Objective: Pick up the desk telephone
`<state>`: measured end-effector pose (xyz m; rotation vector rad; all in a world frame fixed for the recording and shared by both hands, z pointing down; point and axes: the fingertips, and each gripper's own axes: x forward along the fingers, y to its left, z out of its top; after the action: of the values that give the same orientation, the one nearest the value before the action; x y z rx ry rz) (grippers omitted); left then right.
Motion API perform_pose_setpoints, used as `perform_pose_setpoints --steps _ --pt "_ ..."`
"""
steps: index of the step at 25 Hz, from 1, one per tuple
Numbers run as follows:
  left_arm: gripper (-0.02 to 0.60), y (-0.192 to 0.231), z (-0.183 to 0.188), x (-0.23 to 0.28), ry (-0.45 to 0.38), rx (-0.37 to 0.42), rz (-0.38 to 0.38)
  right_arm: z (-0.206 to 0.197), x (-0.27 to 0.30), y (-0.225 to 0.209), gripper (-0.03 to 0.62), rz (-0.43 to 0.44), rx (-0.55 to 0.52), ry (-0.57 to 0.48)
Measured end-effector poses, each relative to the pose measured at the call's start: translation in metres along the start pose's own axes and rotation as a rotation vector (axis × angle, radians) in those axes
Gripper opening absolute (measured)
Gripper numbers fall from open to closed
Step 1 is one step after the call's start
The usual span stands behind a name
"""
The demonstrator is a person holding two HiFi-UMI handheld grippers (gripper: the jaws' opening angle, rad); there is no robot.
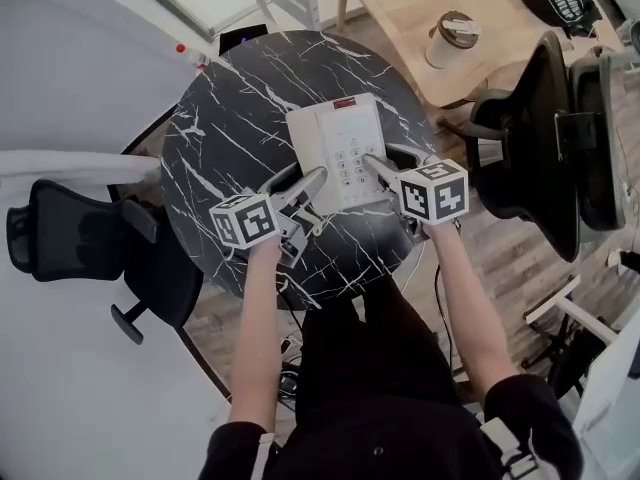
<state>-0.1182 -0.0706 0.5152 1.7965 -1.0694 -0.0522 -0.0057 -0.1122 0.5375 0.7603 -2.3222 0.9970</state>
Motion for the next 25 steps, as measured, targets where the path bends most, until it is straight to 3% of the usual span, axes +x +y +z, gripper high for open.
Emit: perform_pose_setpoints --steps 25 --pt "0.302 -0.091 0.104 -0.086 -0.241 0.202 0.010 0.119 -0.053 0.094 0.178 0.111 -0.176 -0.182"
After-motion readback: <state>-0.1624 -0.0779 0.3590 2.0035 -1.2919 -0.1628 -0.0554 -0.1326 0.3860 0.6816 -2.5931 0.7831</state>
